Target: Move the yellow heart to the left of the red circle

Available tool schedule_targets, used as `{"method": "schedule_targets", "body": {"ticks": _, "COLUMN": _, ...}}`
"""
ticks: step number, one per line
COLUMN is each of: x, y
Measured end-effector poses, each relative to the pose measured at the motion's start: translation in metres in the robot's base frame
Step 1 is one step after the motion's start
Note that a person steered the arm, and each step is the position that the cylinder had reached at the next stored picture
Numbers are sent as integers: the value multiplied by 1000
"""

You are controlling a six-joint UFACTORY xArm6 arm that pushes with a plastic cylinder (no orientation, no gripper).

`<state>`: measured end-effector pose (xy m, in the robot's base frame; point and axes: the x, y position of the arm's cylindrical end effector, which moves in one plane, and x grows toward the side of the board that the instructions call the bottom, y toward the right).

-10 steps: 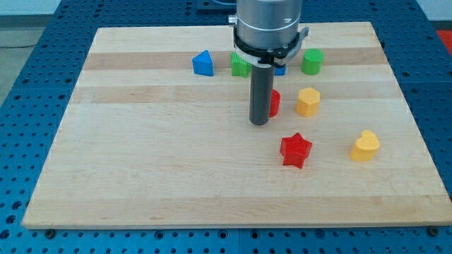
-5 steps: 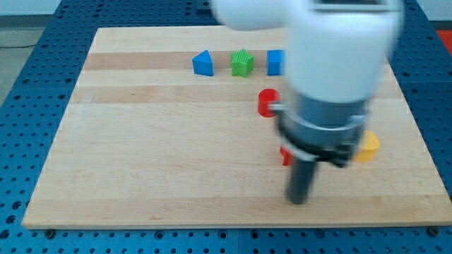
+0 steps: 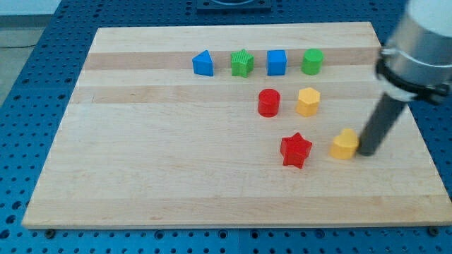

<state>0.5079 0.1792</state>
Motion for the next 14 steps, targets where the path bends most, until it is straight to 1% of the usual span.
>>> {"method": "schedule_targets", "body": {"ticks": 2, "x": -13, "y": -106}}
{"method": "schedule_targets", "body": {"ticks": 3, "x": -13, "y": -142}}
{"method": "schedule_targets", "body": {"ticks": 5, "x": -18, "y": -186}}
{"method": "schedule_targets", "body": {"ticks": 6, "x": -27, "y": -184}}
{"method": "schedule_targets", "body": {"ticks": 7, "x": -25, "y": -182}}
{"method": "schedule_targets", "body": {"ticks": 9, "x": -21, "y": -132}}
{"method": "schedule_targets", "body": {"ticks": 10, "x": -31, "y": -142}}
{"method": "schedule_targets", "body": {"ticks": 11, "x": -40, "y": -166}}
{"method": "schedule_targets", "body": {"ticks": 12, "x": -40, "y": -180}}
{"method": "schedule_targets", "body": {"ticks": 13, "x": -42, "y": -191}}
{"method": "schedule_targets", "body": {"ticks": 14, "x": -46, "y": -190}}
